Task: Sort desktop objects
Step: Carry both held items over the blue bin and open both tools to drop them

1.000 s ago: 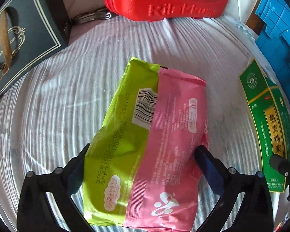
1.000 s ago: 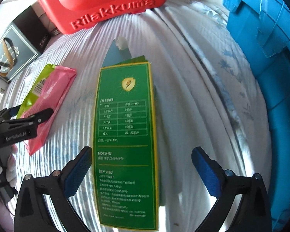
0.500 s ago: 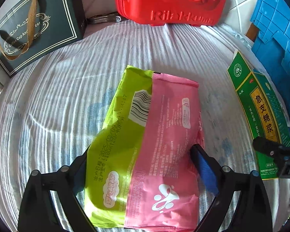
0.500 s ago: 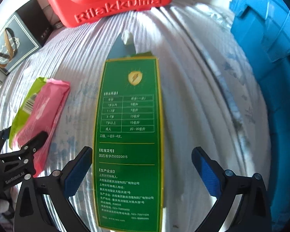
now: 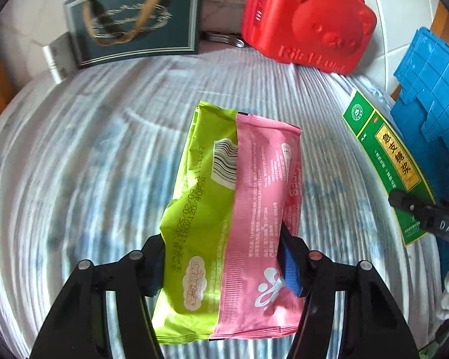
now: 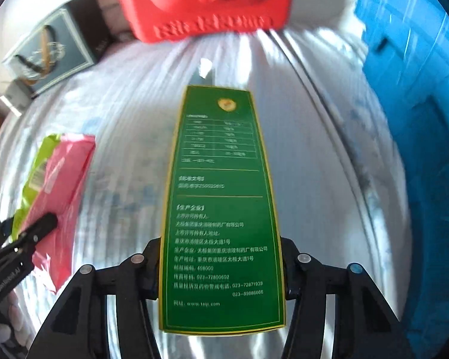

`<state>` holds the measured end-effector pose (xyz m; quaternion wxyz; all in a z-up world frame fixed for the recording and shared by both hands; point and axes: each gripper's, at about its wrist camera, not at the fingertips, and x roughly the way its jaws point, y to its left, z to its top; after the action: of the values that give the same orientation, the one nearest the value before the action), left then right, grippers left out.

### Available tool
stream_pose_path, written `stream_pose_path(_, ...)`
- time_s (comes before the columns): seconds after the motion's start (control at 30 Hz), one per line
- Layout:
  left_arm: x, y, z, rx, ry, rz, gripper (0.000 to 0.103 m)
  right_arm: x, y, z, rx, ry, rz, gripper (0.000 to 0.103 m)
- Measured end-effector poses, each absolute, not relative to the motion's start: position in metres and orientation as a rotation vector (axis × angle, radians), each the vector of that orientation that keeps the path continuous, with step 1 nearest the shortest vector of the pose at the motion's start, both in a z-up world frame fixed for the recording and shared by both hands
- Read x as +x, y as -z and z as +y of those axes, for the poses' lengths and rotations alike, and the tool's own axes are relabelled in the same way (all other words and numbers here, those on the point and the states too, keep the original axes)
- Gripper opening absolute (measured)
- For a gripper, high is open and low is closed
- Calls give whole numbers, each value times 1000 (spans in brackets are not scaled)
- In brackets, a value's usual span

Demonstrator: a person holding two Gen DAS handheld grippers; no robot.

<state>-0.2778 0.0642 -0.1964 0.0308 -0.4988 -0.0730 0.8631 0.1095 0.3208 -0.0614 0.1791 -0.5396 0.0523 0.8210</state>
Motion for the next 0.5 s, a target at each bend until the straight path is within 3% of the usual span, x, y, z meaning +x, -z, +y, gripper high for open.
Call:
stream_pose_path(0.2, -232, 160, 51, -1473, -2727, -246, 60, 135, 33, 280, -1506, -2454, 123, 52)
stream_pose_path(0.5, -166, 82, 68, -1231, -2856, -208, 60, 212, -56, 242, -1283, -2671, 24, 53)
